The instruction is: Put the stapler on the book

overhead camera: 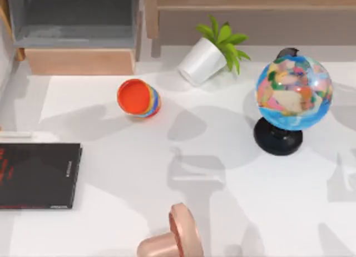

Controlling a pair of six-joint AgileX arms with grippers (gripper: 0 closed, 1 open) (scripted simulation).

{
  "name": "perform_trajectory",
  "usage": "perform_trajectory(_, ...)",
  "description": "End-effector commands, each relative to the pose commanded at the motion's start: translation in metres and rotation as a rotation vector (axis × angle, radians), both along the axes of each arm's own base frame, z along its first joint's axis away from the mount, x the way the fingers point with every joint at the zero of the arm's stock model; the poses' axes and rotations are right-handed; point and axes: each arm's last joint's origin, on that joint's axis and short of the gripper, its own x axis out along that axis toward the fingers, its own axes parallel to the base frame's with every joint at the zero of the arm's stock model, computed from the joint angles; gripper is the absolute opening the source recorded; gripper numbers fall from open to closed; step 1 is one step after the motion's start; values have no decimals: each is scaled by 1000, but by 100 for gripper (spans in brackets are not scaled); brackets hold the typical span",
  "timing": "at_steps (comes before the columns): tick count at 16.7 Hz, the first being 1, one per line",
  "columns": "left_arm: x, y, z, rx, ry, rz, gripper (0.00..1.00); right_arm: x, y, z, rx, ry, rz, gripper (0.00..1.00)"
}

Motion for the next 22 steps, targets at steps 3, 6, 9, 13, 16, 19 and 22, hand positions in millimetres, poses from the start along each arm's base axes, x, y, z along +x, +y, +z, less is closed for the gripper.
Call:
perform_trajectory(3,48,25,-5,-12,51,32,100,0,0,0,0,0,0,100)
perform_trajectory(6,86,43,-22,-30,85,33,100,0,0,0,0,0,0,100)
perform_trajectory(9,111,53,-46,-62,121,14,100,0,0,0,0,0,0,100)
perform_trajectory(13,127,60,-83,-119,186,-6,100,0,0,0,0,0,0,100)
perform_trajectory(16,129,61,-96,-141,215,-10,100,0,0,0,0,0,0,100)
perform_trajectory(19,129,61,-96,-141,215,-10,100,0,0,0,0,0,0,100)
perform_trajectory(22,130,58,-97,-140,217,-14,100,0,0,0,0,0,0,100)
